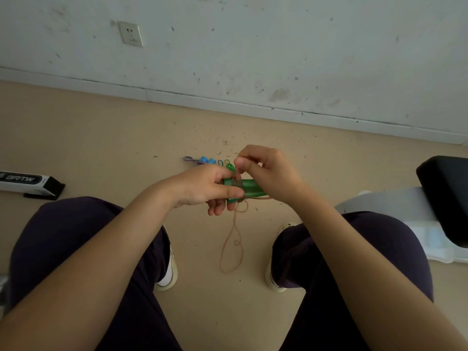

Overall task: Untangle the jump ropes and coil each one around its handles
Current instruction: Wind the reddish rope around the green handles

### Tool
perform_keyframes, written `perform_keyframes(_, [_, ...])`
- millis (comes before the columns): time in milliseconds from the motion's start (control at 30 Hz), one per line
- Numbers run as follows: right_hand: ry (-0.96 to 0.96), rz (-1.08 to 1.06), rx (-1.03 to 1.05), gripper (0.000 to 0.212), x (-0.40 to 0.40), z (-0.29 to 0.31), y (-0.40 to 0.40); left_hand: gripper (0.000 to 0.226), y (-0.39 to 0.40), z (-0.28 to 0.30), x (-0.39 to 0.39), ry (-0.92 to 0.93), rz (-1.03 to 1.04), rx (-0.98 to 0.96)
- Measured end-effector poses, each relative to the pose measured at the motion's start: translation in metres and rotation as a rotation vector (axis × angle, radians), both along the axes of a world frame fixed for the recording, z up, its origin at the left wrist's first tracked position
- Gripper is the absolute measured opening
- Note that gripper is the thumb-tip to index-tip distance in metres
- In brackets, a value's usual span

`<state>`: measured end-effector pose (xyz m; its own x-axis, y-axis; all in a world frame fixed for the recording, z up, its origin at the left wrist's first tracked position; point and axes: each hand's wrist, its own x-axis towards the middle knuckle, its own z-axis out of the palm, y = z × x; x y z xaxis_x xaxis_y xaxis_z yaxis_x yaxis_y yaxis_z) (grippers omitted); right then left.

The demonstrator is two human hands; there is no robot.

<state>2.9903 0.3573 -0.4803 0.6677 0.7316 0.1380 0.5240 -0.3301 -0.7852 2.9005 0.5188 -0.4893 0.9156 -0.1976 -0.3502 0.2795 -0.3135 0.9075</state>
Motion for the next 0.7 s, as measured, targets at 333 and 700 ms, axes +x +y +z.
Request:
perform_keyframes(333, [-0.016,-0.113,-0.101,0.022,0.001,-0.004,0.004,0.02,-0.005,0.0,-0.004,-0.076,0.071,-0.017])
perform_keyframes(700, [0.193,-0.157,-0.167,0.031,-0.004,0.009,0.004,0.016,-0.004,0.0,-0.006,-0.158,0.019,0.08])
